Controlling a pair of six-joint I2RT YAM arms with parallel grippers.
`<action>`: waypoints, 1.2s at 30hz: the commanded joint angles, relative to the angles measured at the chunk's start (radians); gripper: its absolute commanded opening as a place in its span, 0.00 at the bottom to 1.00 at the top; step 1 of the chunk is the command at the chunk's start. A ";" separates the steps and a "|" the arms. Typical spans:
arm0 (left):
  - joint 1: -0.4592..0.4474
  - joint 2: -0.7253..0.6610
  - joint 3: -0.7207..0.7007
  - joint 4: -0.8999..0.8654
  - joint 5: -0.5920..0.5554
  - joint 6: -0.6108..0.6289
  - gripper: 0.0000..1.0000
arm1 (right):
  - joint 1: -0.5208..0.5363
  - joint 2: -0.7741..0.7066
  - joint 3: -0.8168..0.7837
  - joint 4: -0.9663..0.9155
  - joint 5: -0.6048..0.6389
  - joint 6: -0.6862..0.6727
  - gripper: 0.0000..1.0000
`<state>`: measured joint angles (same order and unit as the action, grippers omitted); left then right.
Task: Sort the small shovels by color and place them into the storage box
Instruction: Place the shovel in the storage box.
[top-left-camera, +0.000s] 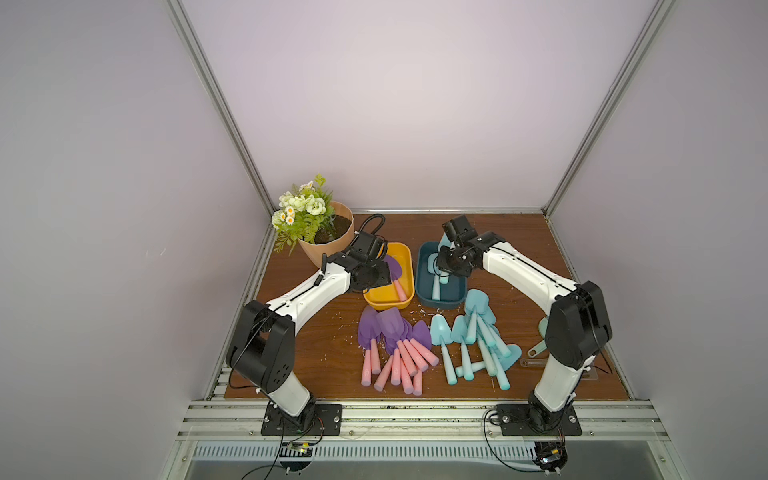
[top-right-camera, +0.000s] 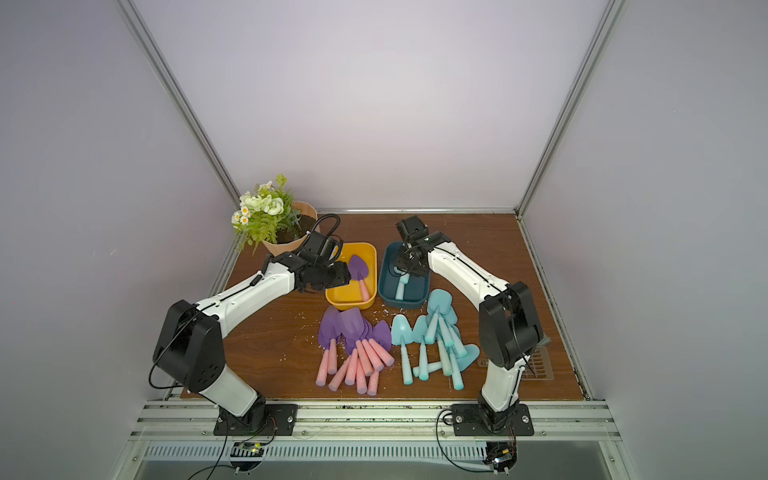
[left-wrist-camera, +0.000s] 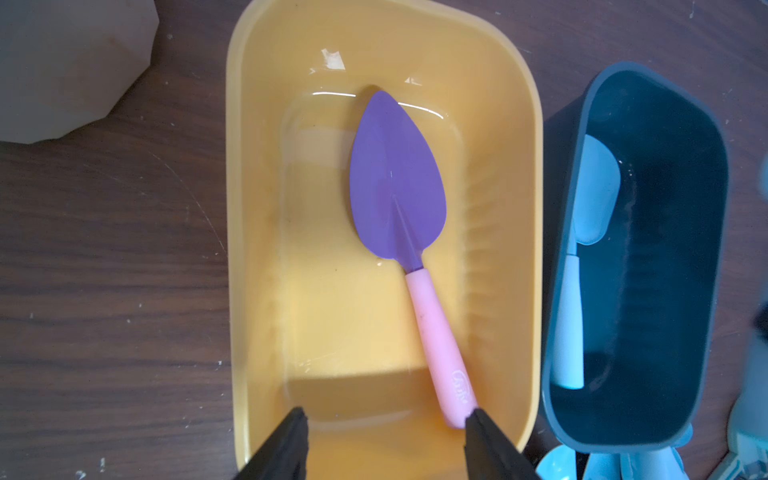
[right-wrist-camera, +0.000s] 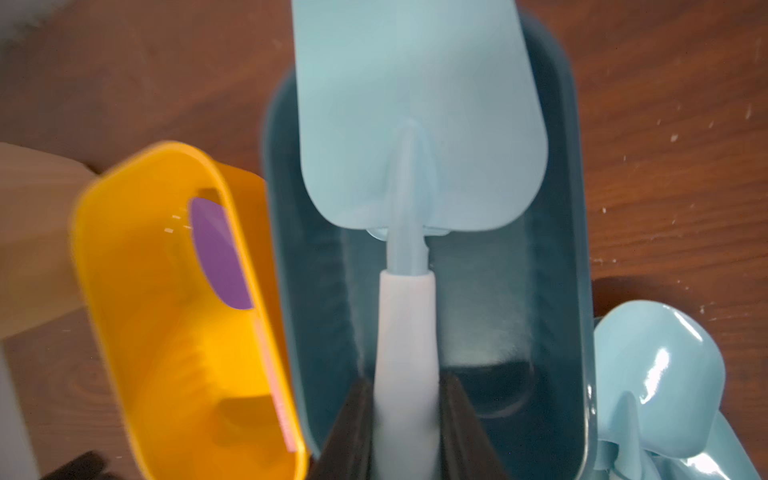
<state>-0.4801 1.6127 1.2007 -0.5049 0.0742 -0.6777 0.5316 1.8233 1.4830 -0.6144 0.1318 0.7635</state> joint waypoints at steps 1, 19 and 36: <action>0.011 -0.021 -0.013 -0.012 -0.009 0.002 0.63 | -0.012 0.009 -0.028 0.022 -0.029 -0.011 0.03; 0.012 -0.098 -0.083 -0.094 -0.053 0.026 0.64 | -0.010 0.124 0.056 -0.036 0.012 -0.082 0.49; -0.167 -0.308 -0.342 -0.275 0.181 -0.074 0.63 | -0.031 0.011 0.072 -0.038 0.013 -0.176 0.59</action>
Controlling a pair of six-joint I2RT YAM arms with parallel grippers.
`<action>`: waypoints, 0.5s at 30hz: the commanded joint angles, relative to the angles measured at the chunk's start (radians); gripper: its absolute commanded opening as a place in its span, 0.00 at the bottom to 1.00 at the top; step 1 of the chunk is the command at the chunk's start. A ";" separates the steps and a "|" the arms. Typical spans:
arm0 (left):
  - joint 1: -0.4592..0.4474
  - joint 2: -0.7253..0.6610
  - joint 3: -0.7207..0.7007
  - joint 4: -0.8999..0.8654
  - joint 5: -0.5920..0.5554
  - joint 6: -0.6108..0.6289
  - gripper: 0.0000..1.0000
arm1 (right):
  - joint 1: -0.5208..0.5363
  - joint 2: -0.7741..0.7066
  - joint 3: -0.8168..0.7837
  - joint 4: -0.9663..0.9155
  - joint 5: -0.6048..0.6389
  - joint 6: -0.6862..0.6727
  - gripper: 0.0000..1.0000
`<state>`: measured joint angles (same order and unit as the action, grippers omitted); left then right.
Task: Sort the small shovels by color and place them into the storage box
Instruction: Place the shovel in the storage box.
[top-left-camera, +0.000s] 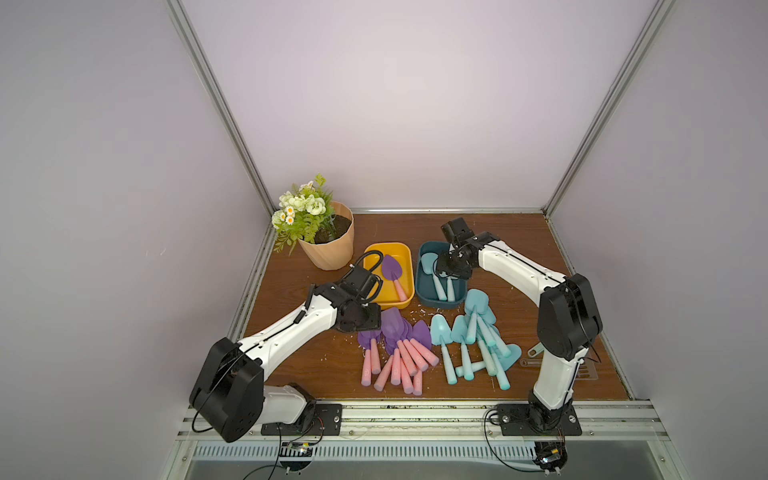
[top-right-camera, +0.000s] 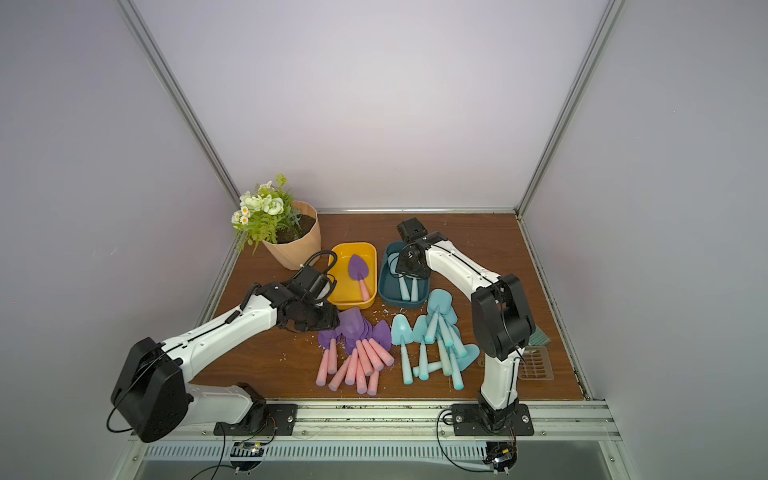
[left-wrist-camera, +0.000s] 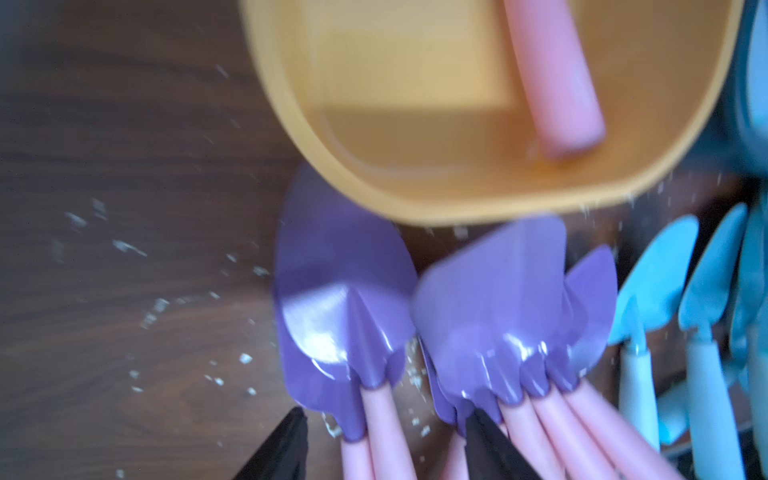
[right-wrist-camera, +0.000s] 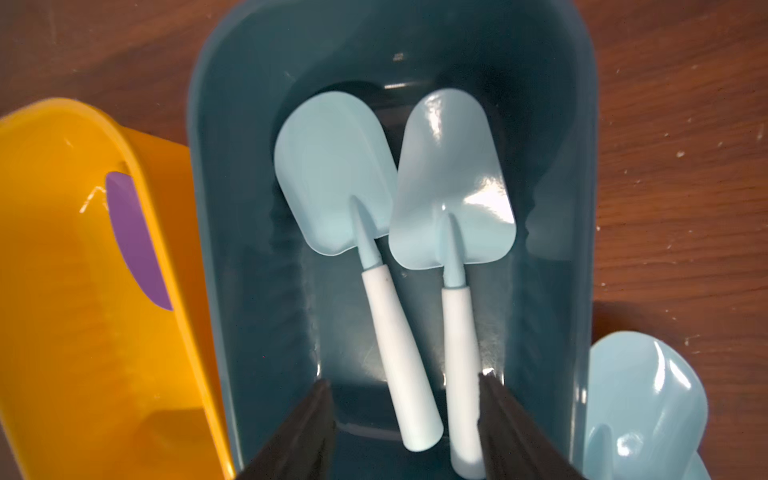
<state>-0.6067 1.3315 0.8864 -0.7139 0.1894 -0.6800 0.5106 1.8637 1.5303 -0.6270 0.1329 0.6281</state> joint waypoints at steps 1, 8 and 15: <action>-0.044 -0.036 -0.037 -0.060 0.067 -0.090 0.63 | -0.012 -0.029 0.023 -0.023 0.005 -0.048 0.59; -0.048 -0.046 -0.100 0.000 0.058 -0.186 0.60 | -0.024 -0.035 -0.003 -0.002 -0.045 -0.081 0.59; -0.069 -0.008 -0.121 0.047 0.039 -0.226 0.59 | -0.048 -0.063 -0.042 0.014 -0.060 -0.111 0.59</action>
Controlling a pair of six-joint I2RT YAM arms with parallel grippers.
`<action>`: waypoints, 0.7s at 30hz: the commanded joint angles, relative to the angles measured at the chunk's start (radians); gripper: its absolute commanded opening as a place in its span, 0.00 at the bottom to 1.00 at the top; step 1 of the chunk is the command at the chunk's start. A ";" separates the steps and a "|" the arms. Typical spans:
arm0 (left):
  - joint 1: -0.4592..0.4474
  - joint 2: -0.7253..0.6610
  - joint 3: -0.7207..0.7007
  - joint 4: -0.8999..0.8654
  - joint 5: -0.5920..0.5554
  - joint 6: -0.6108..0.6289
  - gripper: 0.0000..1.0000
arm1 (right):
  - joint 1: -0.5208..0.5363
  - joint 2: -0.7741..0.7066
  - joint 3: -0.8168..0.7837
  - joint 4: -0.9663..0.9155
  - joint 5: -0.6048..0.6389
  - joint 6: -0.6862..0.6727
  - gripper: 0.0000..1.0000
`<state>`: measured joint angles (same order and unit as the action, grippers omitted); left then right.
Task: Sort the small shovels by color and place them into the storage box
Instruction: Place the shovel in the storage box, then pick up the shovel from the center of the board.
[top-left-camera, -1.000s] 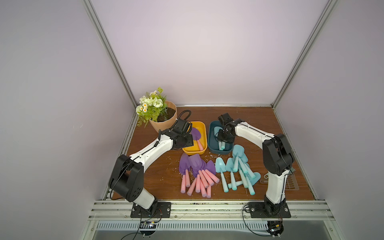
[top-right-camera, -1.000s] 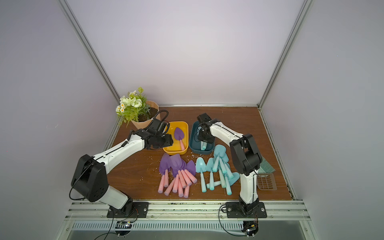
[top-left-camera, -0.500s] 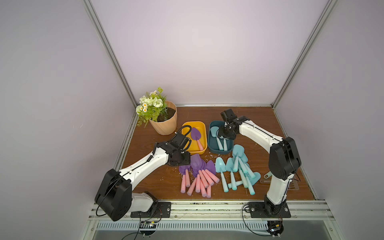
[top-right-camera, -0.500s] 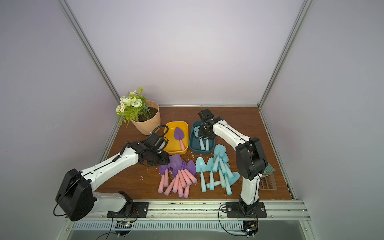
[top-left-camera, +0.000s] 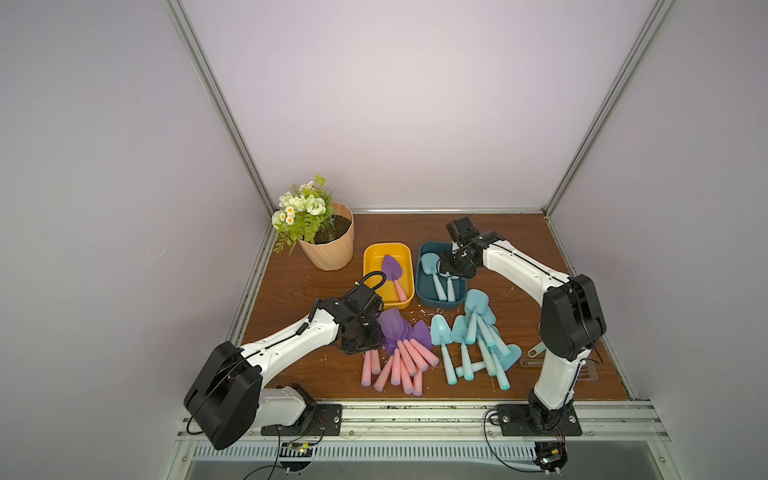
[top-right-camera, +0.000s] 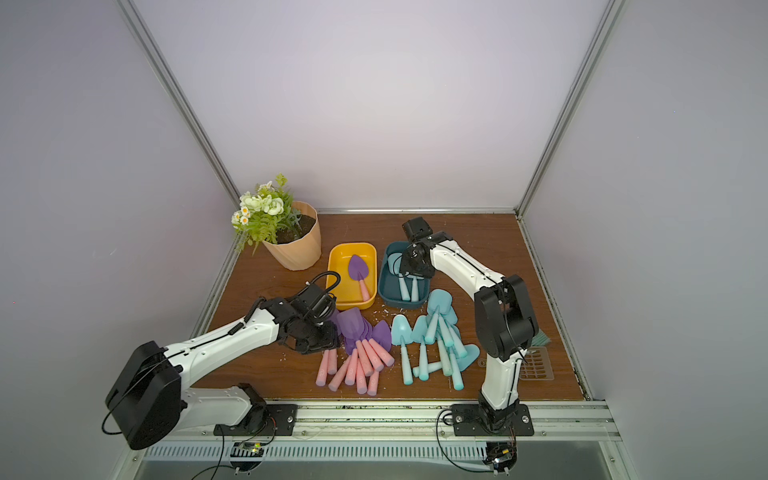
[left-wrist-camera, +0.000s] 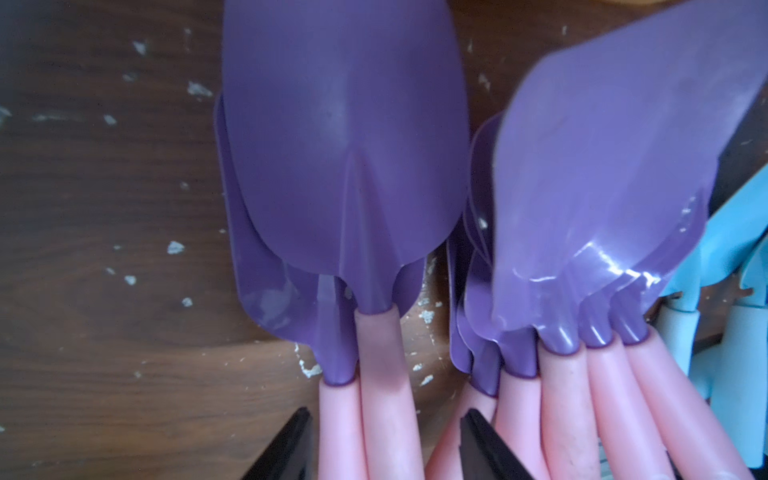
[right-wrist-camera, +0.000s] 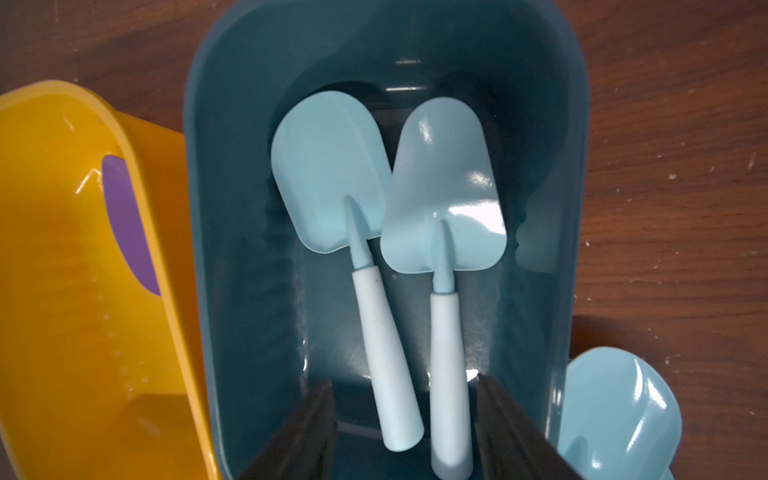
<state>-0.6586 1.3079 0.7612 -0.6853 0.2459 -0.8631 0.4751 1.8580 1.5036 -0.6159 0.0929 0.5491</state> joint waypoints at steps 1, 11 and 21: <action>-0.018 0.024 0.005 0.025 -0.020 -0.042 0.59 | -0.016 -0.061 -0.023 0.006 -0.022 -0.035 0.59; -0.026 0.118 0.025 0.050 -0.048 -0.047 0.52 | -0.054 -0.101 -0.084 0.025 -0.063 -0.049 0.59; -0.029 0.147 0.030 0.055 -0.051 -0.033 0.20 | -0.085 -0.123 -0.125 0.048 -0.083 -0.046 0.59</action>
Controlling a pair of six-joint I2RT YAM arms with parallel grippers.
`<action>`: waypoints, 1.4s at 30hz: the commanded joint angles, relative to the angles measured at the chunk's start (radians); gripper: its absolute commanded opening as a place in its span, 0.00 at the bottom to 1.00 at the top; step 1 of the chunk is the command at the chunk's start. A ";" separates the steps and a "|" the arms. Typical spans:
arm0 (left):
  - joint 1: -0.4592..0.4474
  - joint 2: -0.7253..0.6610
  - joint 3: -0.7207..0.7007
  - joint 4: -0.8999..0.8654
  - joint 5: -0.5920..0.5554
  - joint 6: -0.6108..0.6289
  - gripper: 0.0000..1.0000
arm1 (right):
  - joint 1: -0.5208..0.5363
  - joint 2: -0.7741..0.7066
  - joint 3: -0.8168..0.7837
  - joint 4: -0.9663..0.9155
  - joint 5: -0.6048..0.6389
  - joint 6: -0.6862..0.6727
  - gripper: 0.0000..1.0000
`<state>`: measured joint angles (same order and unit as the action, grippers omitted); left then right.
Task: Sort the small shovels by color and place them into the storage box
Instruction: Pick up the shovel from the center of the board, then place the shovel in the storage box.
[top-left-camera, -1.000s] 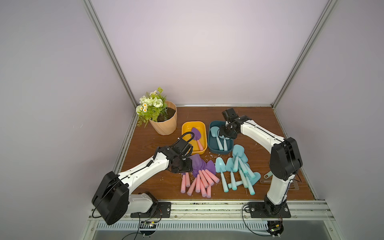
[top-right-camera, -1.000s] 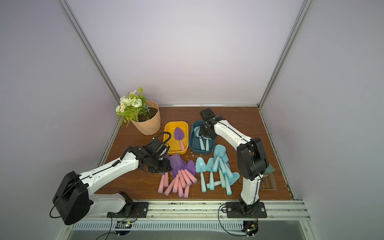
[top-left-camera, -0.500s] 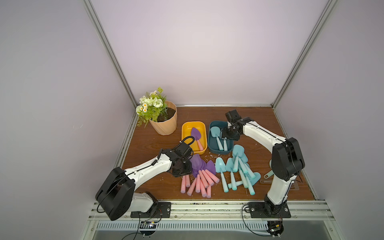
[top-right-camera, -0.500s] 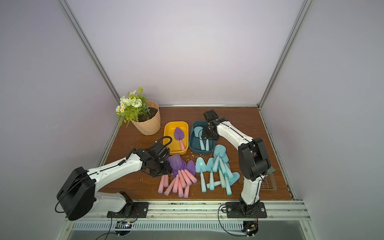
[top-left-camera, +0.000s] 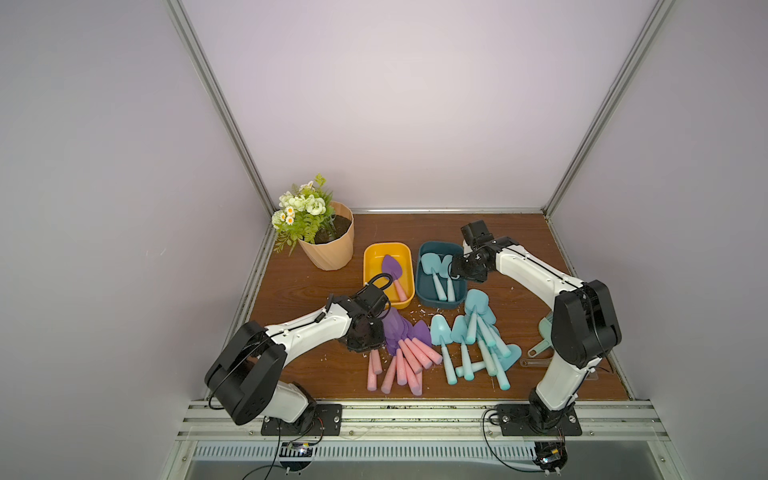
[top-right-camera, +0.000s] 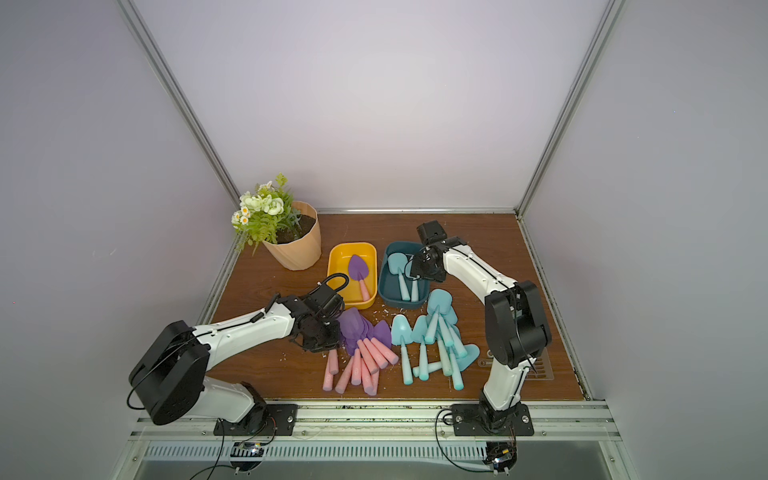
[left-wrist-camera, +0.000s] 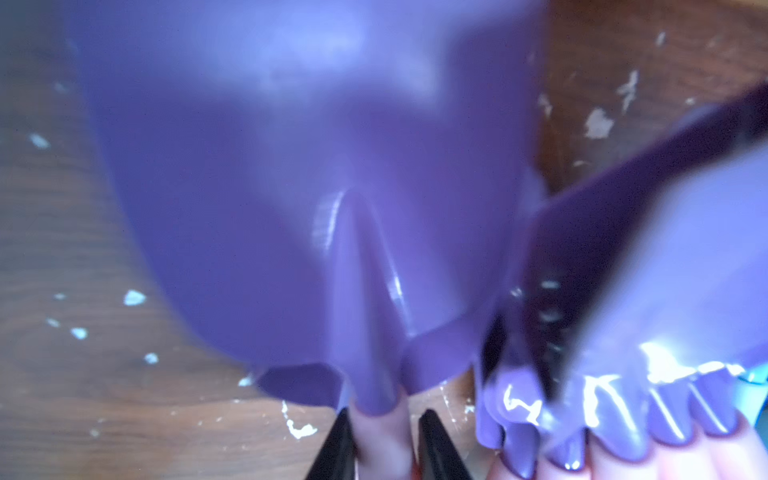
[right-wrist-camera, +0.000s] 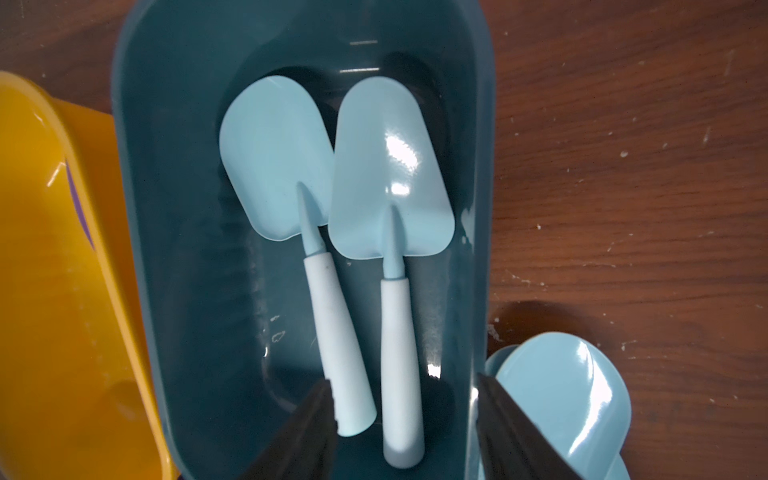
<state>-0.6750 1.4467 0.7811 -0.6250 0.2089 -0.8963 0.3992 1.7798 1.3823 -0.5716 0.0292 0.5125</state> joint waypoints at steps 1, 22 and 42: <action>-0.012 0.009 0.012 -0.005 -0.014 -0.001 0.17 | -0.010 -0.046 -0.006 0.006 -0.022 -0.010 0.59; -0.012 -0.129 0.354 -0.296 -0.179 -0.019 0.01 | -0.010 -0.009 0.038 -0.001 -0.054 0.034 0.58; 0.251 0.522 0.908 -0.230 -0.210 0.444 0.01 | -0.008 -0.095 -0.001 -0.024 0.009 0.107 0.58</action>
<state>-0.4381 1.9190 1.6520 -0.8516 0.0025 -0.5293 0.3904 1.7412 1.3838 -0.5735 0.0067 0.5919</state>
